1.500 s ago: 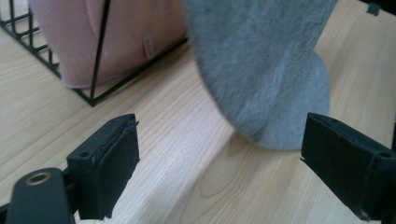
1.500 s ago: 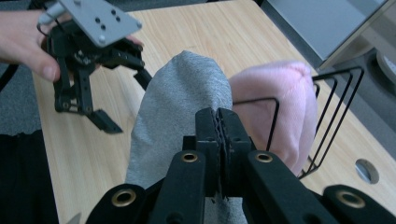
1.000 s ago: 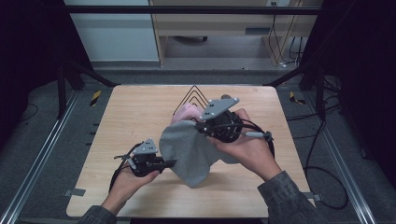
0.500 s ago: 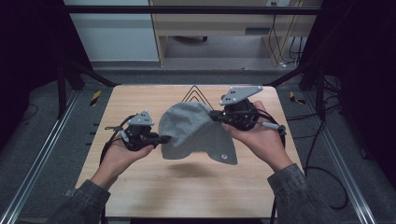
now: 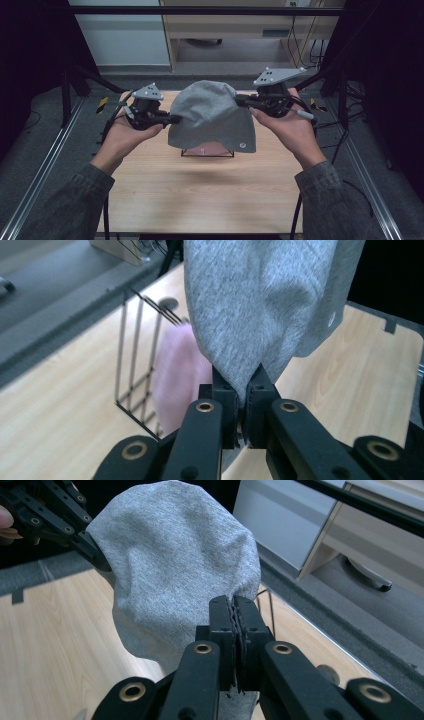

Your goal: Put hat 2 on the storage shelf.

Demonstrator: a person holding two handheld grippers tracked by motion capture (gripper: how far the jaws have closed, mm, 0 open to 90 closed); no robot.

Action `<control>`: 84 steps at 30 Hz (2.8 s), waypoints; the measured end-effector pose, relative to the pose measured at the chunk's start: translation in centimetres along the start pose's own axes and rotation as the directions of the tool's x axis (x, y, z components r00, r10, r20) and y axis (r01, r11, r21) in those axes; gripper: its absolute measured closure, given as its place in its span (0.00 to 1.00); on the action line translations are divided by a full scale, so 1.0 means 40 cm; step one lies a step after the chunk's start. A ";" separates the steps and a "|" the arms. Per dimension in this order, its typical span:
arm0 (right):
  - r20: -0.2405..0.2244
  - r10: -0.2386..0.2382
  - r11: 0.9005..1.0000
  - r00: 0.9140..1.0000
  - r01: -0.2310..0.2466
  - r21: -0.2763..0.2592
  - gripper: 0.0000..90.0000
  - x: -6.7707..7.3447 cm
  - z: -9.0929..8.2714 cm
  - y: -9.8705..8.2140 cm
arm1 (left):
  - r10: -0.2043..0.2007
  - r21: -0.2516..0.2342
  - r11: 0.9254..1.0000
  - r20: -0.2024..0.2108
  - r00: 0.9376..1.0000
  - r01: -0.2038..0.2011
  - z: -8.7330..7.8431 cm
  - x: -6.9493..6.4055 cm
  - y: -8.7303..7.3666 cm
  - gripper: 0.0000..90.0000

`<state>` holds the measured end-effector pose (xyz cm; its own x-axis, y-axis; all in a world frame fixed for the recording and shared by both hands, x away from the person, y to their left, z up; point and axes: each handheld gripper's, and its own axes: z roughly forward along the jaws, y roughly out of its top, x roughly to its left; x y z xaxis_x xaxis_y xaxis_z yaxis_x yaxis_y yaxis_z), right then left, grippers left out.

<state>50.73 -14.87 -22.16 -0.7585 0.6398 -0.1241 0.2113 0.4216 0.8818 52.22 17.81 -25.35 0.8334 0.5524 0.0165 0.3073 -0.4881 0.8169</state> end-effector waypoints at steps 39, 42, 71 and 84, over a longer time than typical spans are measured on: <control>0.156 0.086 0.992 0.984 -0.070 -0.102 0.98 -0.205 0.127 0.069 | 0.019 -0.093 0.995 -0.176 0.984 -0.036 0.103 0.166 0.172 0.96; 0.152 0.091 0.992 0.984 -0.077 -0.099 0.98 -0.204 0.135 0.062 | 0.011 -0.097 0.995 -0.179 0.984 -0.029 0.112 0.170 0.161 0.96; 0.126 0.106 0.994 0.986 -0.101 -0.040 0.98 -0.195 0.218 -0.006 | -0.011 -0.066 0.998 -0.172 0.985 0.000 0.169 0.201 0.077 0.96; 0.121 0.097 0.995 0.988 -0.096 -0.020 0.98 -0.186 0.228 -0.024 | -0.016 -0.052 0.999 -0.165 0.986 0.008 0.174 0.198 0.060 0.96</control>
<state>61.78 -14.17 -26.25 -0.6539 0.7510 -0.0918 0.2705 0.3454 0.8986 62.76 16.30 -27.29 0.7410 0.6643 0.0981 0.2895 -0.4480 0.8459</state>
